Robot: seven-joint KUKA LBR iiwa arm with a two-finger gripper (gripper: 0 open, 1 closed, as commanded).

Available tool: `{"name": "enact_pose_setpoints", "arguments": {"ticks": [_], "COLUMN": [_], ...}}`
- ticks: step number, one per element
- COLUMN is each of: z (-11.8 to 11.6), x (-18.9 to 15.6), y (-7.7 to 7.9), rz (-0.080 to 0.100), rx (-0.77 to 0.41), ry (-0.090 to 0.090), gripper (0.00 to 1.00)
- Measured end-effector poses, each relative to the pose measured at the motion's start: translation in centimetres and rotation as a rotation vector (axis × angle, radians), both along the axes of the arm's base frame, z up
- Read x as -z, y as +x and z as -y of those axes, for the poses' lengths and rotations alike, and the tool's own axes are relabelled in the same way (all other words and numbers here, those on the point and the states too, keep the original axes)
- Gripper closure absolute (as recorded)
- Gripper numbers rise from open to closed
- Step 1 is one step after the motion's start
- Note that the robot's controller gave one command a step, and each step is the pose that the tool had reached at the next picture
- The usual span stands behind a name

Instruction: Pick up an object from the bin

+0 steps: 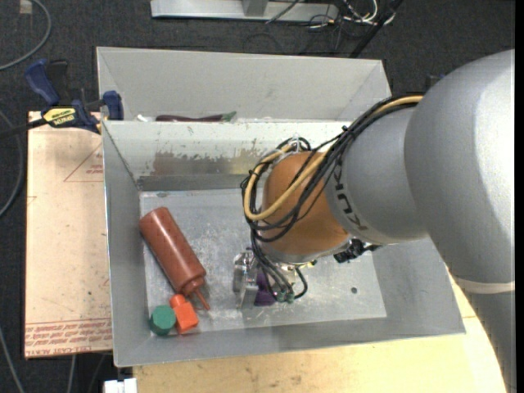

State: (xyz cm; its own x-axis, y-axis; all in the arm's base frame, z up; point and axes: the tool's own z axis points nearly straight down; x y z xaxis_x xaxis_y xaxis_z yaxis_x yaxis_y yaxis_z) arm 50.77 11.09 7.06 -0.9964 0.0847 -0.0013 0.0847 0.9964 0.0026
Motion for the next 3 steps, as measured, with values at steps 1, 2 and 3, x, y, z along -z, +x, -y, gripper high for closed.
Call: {"name": "enact_pose_setpoints", "arguments": {"ticks": [1,2,3], "z": [0.6,1.8,5.6], "x": [-4.3,-7.0,-5.5], "y": [-0.2,0.3,0.8], "rz": [-0.009,0.006,-0.005], "rx": [-0.013,-0.005,-0.094], "ry": [-0.001,0.001,0.001], "gripper": [1.0,1.0,1.0]}}
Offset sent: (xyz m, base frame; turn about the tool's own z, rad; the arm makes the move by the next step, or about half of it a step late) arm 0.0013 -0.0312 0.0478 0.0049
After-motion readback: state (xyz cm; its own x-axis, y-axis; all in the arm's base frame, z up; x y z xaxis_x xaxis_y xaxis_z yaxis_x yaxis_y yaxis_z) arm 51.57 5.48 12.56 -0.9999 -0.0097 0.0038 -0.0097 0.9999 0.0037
